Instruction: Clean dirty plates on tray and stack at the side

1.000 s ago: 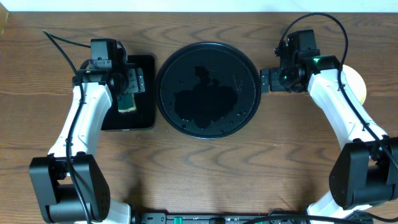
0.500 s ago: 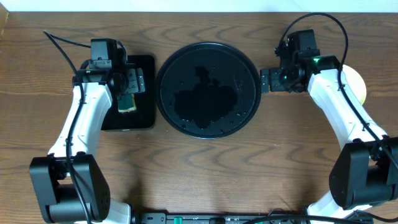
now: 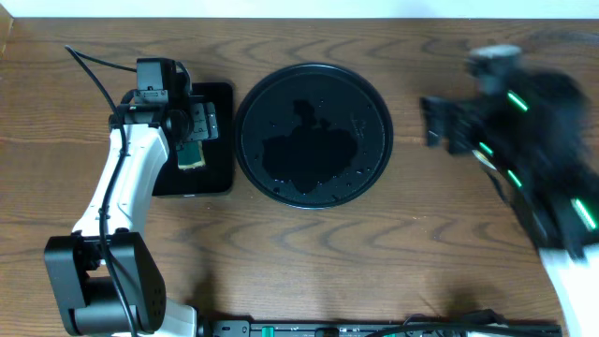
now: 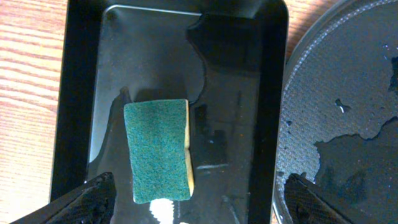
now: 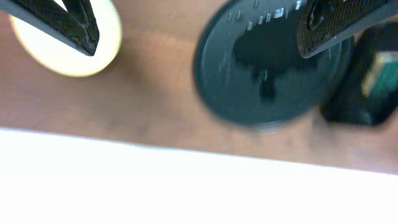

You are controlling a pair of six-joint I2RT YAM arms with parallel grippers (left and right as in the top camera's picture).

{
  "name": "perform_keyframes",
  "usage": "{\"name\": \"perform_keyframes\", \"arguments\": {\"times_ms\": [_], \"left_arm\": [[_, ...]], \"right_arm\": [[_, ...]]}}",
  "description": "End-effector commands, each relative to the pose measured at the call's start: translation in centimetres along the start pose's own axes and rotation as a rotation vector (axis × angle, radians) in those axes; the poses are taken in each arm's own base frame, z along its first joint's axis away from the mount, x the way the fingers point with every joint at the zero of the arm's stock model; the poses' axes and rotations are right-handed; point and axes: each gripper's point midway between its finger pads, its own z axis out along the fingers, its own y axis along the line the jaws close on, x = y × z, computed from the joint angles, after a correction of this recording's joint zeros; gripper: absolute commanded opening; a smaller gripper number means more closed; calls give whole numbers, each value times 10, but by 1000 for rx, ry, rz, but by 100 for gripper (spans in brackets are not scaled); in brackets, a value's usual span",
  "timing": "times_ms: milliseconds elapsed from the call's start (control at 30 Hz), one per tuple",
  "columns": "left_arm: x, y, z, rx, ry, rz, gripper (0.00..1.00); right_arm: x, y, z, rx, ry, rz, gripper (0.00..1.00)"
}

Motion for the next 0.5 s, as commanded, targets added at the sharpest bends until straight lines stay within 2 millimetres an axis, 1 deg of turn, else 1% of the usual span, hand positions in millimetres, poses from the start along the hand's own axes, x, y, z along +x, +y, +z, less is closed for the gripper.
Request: {"name": "perform_keyframes", "arguments": {"times_ms": [0, 33, 100, 167, 233, 333, 400, 467], "left_arm": [[2, 0, 2, 7, 8, 1, 87], [2, 0, 2, 7, 8, 1, 86], [2, 0, 2, 7, 8, 1, 86], [2, 0, 2, 7, 8, 1, 86], [2, 0, 2, 7, 8, 1, 86], [2, 0, 2, 7, 8, 1, 86], [2, 0, 2, 7, 8, 1, 87], [2, 0, 2, 7, 8, 1, 86]], "right_arm": [[-19, -13, -64, 81, -164, -48, 99], [-20, -18, -85, 102, -215, -48, 99], [-15, -26, -115, 136, -291, -35, 99], [-6, -33, -137, 167, -370, -21, 99], [7, -39, -151, 198, -446, -9, 99], [30, -45, -156, 226, -552, -2, 99], [45, -45, -151, 218, -609, -8, 99], [56, -41, -139, 186, -671, -24, 99]]}}
